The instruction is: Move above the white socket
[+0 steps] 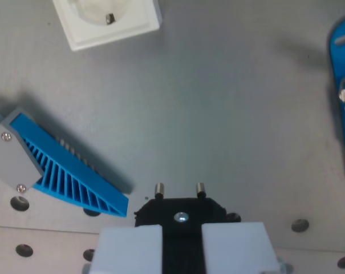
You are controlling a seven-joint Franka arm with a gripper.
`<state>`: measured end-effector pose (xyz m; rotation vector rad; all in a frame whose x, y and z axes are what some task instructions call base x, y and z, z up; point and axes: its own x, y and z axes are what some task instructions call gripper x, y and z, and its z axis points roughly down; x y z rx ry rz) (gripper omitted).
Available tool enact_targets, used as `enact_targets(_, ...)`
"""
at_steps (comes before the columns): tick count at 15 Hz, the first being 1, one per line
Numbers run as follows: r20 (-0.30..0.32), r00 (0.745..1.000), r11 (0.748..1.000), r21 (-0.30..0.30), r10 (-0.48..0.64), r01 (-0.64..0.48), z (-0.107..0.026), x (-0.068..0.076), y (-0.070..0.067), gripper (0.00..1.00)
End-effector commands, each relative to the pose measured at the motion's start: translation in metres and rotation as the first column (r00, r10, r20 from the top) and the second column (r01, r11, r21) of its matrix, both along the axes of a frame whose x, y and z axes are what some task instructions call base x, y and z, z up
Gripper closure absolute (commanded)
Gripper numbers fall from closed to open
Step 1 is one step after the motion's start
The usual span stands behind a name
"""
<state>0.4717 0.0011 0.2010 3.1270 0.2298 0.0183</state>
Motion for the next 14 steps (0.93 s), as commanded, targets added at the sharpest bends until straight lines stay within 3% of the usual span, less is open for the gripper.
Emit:
enact_targets(1,-0.009,0.996,0.994,0.063,0.093,-0.092,-0.010,0.013,0.005,1.00)
enact_targets(14,0.008,0.985,0.981,0.082,0.173,-0.173,-0.056,0.046,0.033,1.00)
